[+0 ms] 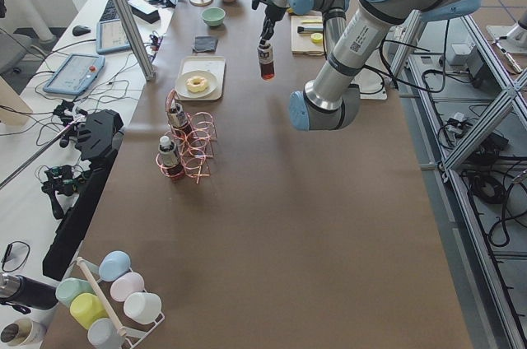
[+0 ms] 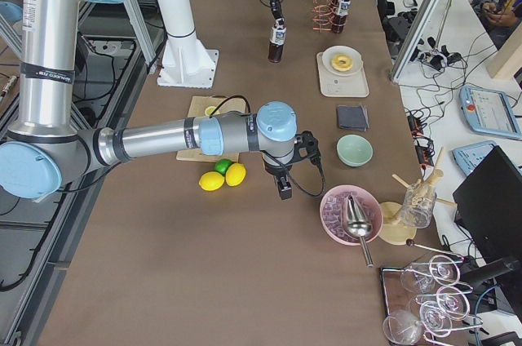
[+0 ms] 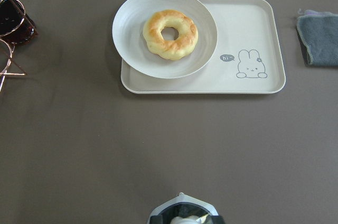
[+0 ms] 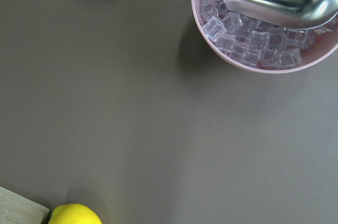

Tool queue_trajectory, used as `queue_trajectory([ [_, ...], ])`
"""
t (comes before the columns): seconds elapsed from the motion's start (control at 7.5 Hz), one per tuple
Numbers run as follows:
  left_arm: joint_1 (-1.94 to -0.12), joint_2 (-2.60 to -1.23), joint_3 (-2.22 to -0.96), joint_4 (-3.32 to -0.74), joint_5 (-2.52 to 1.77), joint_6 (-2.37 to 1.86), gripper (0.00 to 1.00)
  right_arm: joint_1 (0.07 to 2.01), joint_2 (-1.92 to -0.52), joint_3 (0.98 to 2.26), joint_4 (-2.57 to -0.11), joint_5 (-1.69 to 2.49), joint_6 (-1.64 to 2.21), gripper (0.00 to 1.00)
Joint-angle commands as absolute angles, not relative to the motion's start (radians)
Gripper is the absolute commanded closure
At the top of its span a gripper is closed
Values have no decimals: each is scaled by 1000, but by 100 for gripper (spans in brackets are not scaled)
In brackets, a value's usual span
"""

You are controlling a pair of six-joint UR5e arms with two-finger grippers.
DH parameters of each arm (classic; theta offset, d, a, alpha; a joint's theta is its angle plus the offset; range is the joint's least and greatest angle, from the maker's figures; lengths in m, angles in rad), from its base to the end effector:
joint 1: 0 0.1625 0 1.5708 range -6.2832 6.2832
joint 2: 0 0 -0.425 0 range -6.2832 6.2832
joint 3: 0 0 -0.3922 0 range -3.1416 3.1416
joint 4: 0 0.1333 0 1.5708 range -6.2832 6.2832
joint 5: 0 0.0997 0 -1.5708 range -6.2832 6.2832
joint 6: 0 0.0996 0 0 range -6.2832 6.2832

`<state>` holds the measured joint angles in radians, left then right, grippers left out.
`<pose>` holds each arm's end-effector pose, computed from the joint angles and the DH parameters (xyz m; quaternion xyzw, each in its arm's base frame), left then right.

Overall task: Place tea on tray
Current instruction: 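Lift the bottle out with the left gripper and set it mid-table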

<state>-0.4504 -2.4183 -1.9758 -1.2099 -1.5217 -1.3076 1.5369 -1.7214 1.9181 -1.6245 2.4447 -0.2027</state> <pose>0.4632 -0.3775 0.0562 0.1713 0.3962 -0.0948 0.8971 0.0424 -0.4303 0.5551 0.1001 -0.4151 -0.1367 0.8938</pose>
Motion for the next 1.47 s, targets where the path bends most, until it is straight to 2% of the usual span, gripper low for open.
queue_trajectory([
  [0.0, -394, -2430, -1931, -1232, -1451, -1348, 100, 1536, -1723, 1921, -1623, 2454, -199, 0],
  [0.8, -374, -2390, -1930, -1302, -1453, -1348, 100, 1480, -1684, 2034, -1626, 2467, -3, 0],
  [1.07, -374, -2391, -1916, -1302, -1451, -1348, 95, 1418, -1628, 2034, -1624, 2471, 137, 0],
  [1.2, -374, -2395, -1919, -1301, -1451, -1348, 80, 1392, -1600, 2034, -1624, 2471, 184, 0],
  [1.33, -376, -2392, -1921, -1301, -1451, -1348, 22, 1353, -1539, 2034, -1624, 2470, 272, 0],
])
